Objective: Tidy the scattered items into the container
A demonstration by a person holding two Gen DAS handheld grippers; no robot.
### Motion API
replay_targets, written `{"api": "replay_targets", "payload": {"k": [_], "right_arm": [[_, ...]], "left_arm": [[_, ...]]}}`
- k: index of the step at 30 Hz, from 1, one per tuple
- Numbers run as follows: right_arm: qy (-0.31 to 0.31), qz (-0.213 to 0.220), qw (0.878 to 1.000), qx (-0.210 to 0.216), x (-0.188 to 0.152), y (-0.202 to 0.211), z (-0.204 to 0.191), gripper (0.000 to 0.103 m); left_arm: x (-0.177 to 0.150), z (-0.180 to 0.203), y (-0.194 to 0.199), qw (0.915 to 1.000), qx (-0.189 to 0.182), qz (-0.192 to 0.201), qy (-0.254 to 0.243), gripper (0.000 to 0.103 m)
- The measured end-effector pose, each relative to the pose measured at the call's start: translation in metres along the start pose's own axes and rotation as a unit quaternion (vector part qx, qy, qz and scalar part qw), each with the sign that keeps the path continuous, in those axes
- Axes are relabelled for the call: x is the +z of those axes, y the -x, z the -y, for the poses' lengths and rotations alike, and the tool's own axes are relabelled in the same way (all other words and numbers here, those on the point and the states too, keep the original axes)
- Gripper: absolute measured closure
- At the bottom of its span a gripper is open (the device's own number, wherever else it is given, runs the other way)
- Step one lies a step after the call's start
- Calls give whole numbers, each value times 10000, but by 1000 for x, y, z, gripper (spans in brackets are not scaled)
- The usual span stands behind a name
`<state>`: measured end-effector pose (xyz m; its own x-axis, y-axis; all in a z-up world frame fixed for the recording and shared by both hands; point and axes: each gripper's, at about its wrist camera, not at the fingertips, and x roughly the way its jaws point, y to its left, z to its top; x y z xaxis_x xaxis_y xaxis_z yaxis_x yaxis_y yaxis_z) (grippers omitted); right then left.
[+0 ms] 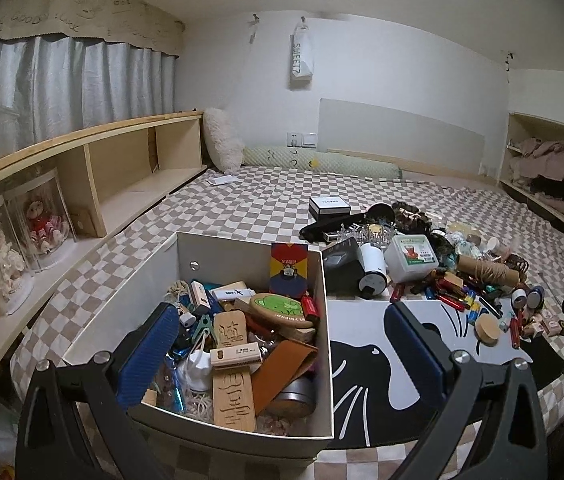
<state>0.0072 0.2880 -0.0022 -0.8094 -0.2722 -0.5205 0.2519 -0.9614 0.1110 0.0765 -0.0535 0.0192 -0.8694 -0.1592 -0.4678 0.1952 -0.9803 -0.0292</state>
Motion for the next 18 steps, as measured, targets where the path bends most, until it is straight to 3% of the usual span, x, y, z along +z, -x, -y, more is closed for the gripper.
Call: {"api": "replay_targets", "payload": {"k": [18], "right_arm": [[126, 20, 9998, 156, -2, 3, -12, 0]], "left_arm": [[-3, 15, 1, 9997, -158, 36, -179, 0]]}}
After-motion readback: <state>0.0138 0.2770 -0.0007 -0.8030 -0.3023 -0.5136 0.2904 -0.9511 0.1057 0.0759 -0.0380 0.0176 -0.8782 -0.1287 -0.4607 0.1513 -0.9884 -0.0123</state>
